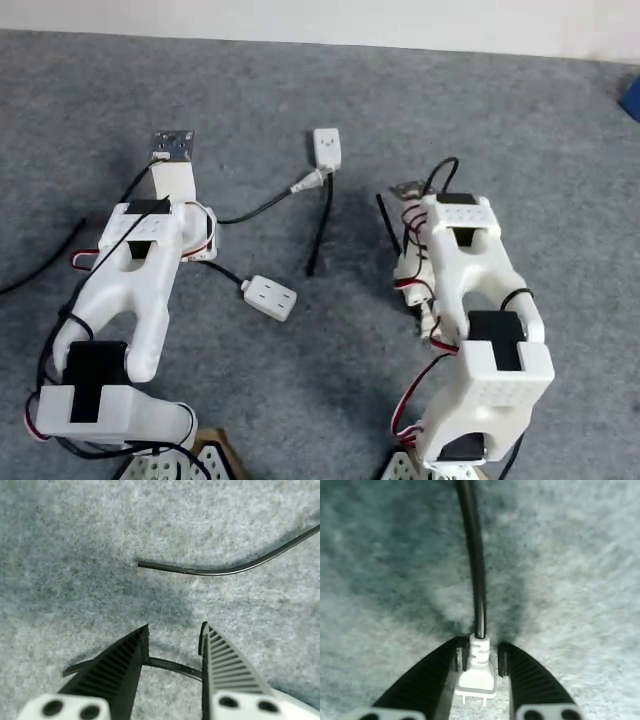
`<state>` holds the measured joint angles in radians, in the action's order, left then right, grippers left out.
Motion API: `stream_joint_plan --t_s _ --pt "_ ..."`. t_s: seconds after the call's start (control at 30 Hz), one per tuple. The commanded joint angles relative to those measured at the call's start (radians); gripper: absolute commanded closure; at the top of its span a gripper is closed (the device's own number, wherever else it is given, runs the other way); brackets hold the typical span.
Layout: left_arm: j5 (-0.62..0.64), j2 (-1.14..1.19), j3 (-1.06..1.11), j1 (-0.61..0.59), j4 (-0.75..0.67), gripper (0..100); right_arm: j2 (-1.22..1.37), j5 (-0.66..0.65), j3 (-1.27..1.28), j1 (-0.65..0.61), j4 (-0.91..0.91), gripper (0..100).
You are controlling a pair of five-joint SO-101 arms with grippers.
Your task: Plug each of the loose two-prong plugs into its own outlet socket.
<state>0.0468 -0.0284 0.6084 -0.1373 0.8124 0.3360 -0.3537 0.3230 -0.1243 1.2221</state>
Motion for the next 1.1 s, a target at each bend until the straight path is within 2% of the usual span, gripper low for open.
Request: stream_joint_plan --t_s 0.0,0.13,0.2,0.37,0.53,0.67,0.77,0.87,0.97,1.07 --pt "-0.011 -0.004 -0.005 0.013 -0.014 82 0.004 -0.005 -0.044 -0.044 -0.064 89.2" --pt "-0.011 -0.004 -0.005 0.013 -0.014 82 0.004 -0.005 -0.047 -0.044 -0.065 99.8" --pt "-0.011 -0.004 -0.004 0.013 -0.014 82 0.002 -0.005 -0.047 -0.044 -0.062 97.4" --pt "-0.011 -0.004 -0.004 0.015 -0.014 82 -0.018 0.000 -0.113 -0.047 -0.024 99.2" --pt "-0.015 -0.002 -0.004 0.045 -0.014 82 -0.065 0.002 -0.458 -0.124 0.311 99.2" --pt "-0.129 -0.015 -0.024 0.120 0.005 82 -0.073 0.098 -0.759 -0.216 0.539 99.3" --pt "-0.164 -0.016 -0.137 0.166 0.189 82 -0.114 0.201 -0.892 -0.242 0.544 99.3" --pt "-0.210 -0.038 -0.278 0.173 0.404 82 -0.202 0.270 -0.892 -0.257 0.538 99.3" --pt "-0.218 -0.186 -0.326 0.179 0.459 88 -0.321 0.307 -0.892 -0.280 0.481 99.3" --pt "-0.233 -0.456 -0.285 0.225 0.500 88 -0.444 0.348 -0.886 -0.303 0.407 99.3"
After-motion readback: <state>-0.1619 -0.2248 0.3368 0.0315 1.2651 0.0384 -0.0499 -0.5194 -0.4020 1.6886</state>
